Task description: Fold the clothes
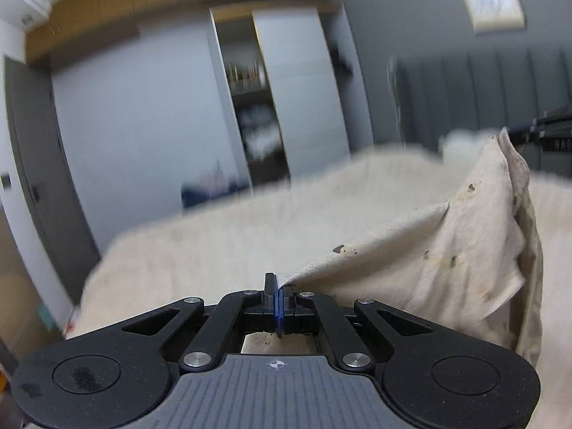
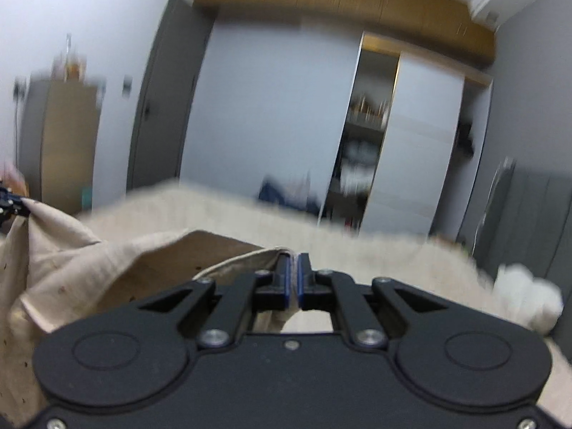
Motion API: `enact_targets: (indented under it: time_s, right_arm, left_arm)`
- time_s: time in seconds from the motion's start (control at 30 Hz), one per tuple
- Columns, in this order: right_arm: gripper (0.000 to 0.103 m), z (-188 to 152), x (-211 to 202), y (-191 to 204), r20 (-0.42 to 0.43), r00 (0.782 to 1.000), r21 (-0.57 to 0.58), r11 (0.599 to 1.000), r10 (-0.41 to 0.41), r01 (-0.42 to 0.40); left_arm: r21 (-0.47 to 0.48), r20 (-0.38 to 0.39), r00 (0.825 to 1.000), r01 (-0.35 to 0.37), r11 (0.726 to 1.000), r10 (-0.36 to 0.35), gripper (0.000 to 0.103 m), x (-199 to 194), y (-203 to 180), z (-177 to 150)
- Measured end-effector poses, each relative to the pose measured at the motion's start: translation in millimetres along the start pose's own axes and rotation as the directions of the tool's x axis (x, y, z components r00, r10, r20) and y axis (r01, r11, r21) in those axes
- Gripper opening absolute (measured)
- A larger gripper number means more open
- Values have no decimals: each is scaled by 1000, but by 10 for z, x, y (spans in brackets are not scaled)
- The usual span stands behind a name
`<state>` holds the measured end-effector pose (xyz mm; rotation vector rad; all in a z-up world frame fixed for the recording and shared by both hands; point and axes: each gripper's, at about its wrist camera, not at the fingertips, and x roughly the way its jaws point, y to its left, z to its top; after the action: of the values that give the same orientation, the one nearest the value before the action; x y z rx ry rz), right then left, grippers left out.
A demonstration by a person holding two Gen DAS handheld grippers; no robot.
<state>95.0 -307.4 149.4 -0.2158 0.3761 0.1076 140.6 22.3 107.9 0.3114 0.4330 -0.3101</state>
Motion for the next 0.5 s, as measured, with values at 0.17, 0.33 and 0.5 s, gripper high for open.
enact_targets:
  time_s: [0.17, 0.33, 0.5]
  right_arm:
    - [5, -932, 477, 384, -216, 975, 1, 998, 60, -61]
    - [19, -1571, 483, 615, -330, 942, 26, 998, 62, -56]
    - [40, -2040, 527, 528, -390, 921, 71, 997, 21, 7]
  left_arm:
    - [61, -213, 977, 37, 997, -23, 7, 462, -276, -627]
    - [98, -227, 970, 114, 989, -89, 41, 519, -485, -727]
    - [135, -242, 958, 190, 973, -153, 55, 575, -694, -827]
